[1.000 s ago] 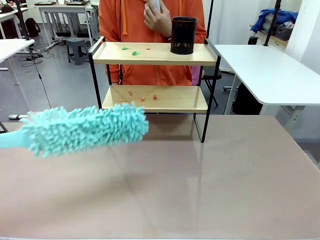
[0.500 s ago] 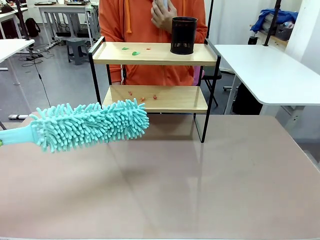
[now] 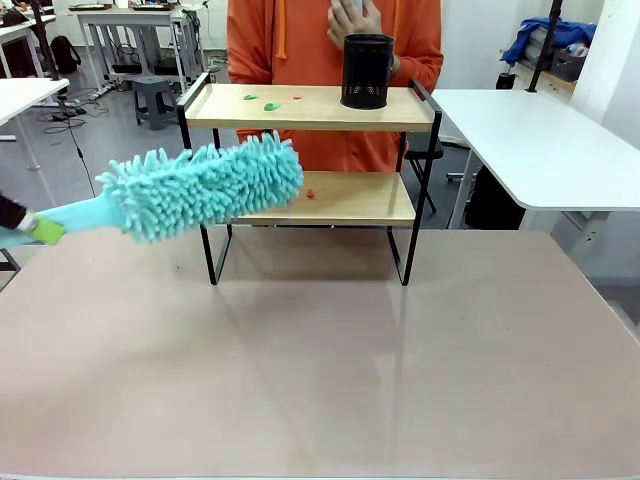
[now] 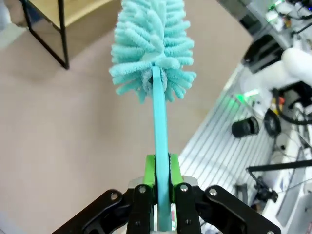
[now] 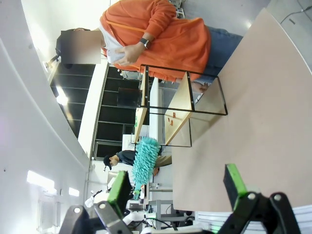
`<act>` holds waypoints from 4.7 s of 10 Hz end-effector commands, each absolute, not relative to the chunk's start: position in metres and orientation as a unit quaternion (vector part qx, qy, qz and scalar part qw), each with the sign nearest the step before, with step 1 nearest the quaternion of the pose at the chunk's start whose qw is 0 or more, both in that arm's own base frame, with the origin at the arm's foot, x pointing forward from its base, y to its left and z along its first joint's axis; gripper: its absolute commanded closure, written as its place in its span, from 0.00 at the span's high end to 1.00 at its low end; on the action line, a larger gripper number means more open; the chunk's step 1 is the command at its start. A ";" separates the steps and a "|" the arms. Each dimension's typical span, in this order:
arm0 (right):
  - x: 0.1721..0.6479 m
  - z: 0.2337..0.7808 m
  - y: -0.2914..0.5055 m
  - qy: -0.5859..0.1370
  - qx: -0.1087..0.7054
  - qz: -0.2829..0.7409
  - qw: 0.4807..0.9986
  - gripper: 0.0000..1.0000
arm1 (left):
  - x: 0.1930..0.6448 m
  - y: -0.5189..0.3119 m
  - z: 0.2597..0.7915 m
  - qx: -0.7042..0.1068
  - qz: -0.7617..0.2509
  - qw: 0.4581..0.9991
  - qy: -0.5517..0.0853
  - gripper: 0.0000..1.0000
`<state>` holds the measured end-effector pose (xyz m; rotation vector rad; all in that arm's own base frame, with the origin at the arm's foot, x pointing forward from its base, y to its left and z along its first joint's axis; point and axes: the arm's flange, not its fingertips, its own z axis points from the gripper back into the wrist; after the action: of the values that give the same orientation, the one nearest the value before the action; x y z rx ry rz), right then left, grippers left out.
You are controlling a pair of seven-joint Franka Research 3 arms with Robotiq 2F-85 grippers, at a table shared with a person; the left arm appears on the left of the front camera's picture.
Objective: Clean the shelf.
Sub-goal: Clean the specific tier of the Shelf with the Duster once objects are removed.
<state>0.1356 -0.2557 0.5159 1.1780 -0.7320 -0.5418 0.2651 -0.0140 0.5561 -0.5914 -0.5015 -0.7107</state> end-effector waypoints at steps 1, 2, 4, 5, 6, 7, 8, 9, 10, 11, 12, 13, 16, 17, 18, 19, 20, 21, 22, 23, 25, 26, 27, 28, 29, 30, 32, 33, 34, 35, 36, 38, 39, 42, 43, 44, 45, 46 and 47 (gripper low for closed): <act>0.136 0.518 -0.256 -0.348 0.537 -0.238 0.731 1.00 | 0.241 -0.045 0.516 -0.257 -0.322 0.874 -0.258 0.13; 0.136 0.518 -0.256 -0.348 0.537 -0.238 0.731 1.00 | 0.242 -0.052 0.512 -0.241 -0.330 0.880 -0.243 0.13; 0.136 0.518 -0.256 -0.348 0.537 -0.238 0.731 1.00 | 0.249 -0.063 0.507 -0.223 -0.298 0.893 -0.251 0.13; 0.136 0.518 -0.256 -0.348 0.537 -0.238 0.731 1.00 | 0.251 -0.068 0.505 -0.216 -0.283 0.898 -0.258 0.13; 0.136 0.518 -0.256 -0.348 0.537 -0.238 0.731 1.00 | 0.254 -0.074 0.501 -0.204 -0.271 0.903 -0.262 0.13; 0.136 0.518 -0.256 -0.348 0.537 -0.238 0.731 1.00 | 0.259 -0.079 0.497 -0.193 -0.264 0.907 -0.265 0.13; 0.136 0.518 -0.256 -0.348 0.537 -0.238 0.731 1.00 | 0.265 -0.084 0.492 -0.181 -0.249 0.912 -0.270 0.13; 0.136 0.518 -0.256 -0.348 0.537 -0.238 0.731 1.00 | 0.269 -0.088 0.489 -0.176 -0.239 0.913 -0.279 0.13; 0.136 0.518 -0.256 -0.348 0.537 -0.238 0.731 1.00 | 0.271 -0.090 0.488 -0.178 -0.230 0.911 -0.291 0.13; 0.136 0.518 -0.256 -0.348 0.537 -0.238 0.731 1.00 | 0.276 -0.093 0.486 -0.170 -0.211 0.912 -0.308 0.13; 0.136 0.518 -0.256 -0.348 0.537 -0.238 0.731 1.00 | 0.280 -0.097 0.483 -0.163 -0.196 0.917 -0.308 0.13; 0.136 0.518 -0.256 -0.348 0.537 -0.238 0.731 1.00 | 0.281 -0.100 0.481 -0.158 -0.188 0.917 -0.313 0.13; 0.136 0.518 -0.256 -0.348 0.537 -0.238 0.731 1.00 | 0.280 -0.110 0.478 -0.140 -0.173 0.917 -0.331 0.13; 0.136 0.518 -0.256 -0.348 0.537 -0.238 0.731 1.00 | 0.278 -0.113 0.476 -0.134 -0.175 0.917 -0.333 0.13; 0.136 0.518 -0.256 -0.348 0.537 -0.238 0.731 1.00 | 0.278 -0.117 0.473 -0.126 -0.174 0.919 -0.330 0.13; 0.136 0.518 -0.256 -0.348 0.537 -0.238 0.731 1.00 | 0.276 -0.120 0.472 -0.117 -0.177 0.919 -0.332 0.13; 0.136 0.518 -0.256 -0.348 0.537 -0.238 0.731 1.00 | 0.275 -0.123 0.470 -0.116 -0.185 0.920 -0.325 0.13; 0.136 0.518 -0.256 -0.348 0.537 -0.238 0.731 1.00 | 0.275 -0.124 0.468 -0.104 -0.185 0.923 -0.321 0.13; 0.136 0.518 -0.256 -0.348 0.537 -0.238 0.731 1.00 | 0.275 -0.124 0.467 -0.097 -0.184 0.925 -0.319 0.13; 0.136 0.518 -0.256 -0.348 0.537 -0.238 0.731 1.00 | 0.276 -0.124 0.466 -0.096 -0.182 0.927 -0.315 0.13; 0.136 0.518 -0.256 -0.348 0.537 -0.238 0.731 1.00 | 0.280 -0.122 0.463 -0.094 -0.175 0.929 -0.313 0.13; 0.136 0.518 -0.256 -0.348 0.537 -0.238 0.731 1.00 | 0.280 -0.123 0.462 -0.096 -0.178 0.930 -0.307 0.13; 0.136 0.518 -0.256 -0.348 0.537 -0.238 0.731 1.00 | 0.281 -0.124 0.461 -0.105 -0.188 0.930 -0.299 0.13; 0.136 0.518 -0.256 -0.348 0.537 -0.238 0.731 1.00 | 0.282 -0.125 0.460 -0.117 -0.201 0.932 -0.279 0.13; 0.136 0.518 -0.256 -0.348 0.537 -0.238 0.731 1.00 | 0.285 -0.126 0.458 -0.127 -0.212 0.932 -0.264 0.13; 0.136 0.518 -0.256 -0.348 0.537 -0.238 0.731 1.00 | 0.286 -0.126 0.458 -0.148 -0.230 0.930 -0.245 0.13; 0.136 0.518 -0.256 -0.348 0.537 -0.238 0.731 1.00 | 0.287 -0.128 0.458 -0.176 -0.254 0.925 -0.220 0.13; 0.136 0.518 -0.256 -0.348 0.537 -0.238 0.731 1.00 | 0.285 -0.130 0.458 -0.190 -0.270 0.921 -0.207 0.13; 0.136 0.518 -0.256 -0.348 0.537 -0.238 0.731 1.00 | 0.283 -0.133 0.459 -0.204 -0.300 0.913 -0.185 0.13; 0.136 0.518 -0.256 -0.348 0.537 -0.238 0.731 1.00 | 0.280 -0.135 0.459 -0.223 -0.343 0.900 -0.149 0.13; 0.136 0.518 -0.256 -0.348 0.537 -0.238 0.731 1.00 | 0.275 -0.136 0.460 -0.242 -0.394 0.880 -0.111 0.13; 0.136 0.518 -0.256 -0.348 0.537 -0.238 0.731 1.00 | 0.269 -0.130 0.464 -0.303 -0.471 0.828 -0.022 0.13; 0.136 0.518 -0.256 -0.348 0.537 -0.238 0.731 1.00 | 0.269 -0.126 0.468 -0.320 -0.478 0.818 -0.015 0.13; 0.136 0.518 -0.256 -0.348 0.537 -0.238 0.731 1.00 | 0.272 -0.115 0.477 -0.350 -0.485 0.801 -0.002 0.13; 0.136 0.518 -0.256 -0.348 0.537 -0.238 0.731 1.00 | 0.275 -0.111 0.479 -0.354 -0.479 0.803 -0.009 0.13; 0.136 0.518 -0.256 -0.348 0.537 -0.238 0.731 1.00 | 0.275 -0.107 0.482 -0.358 -0.476 0.803 -0.015 0.13; 0.136 0.518 -0.256 -0.348 0.537 -0.238 0.731 1.00 | 0.276 -0.103 0.484 -0.363 -0.473 0.803 -0.019 0.13; 0.136 0.518 -0.256 -0.348 0.537 -0.238 0.731 1.00 | 0.274 -0.094 0.491 -0.380 -0.475 0.793 -0.025 0.13; 0.136 0.518 -0.256 -0.348 0.537 -0.238 0.731 1.00 | 0.269 -0.072 0.502 -0.408 -0.485 0.774 -0.024 0.13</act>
<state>0.1356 -0.2555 0.5159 1.1773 -0.7313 -0.5403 0.2756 -0.0908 0.4902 -0.8356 -0.0560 -1.0231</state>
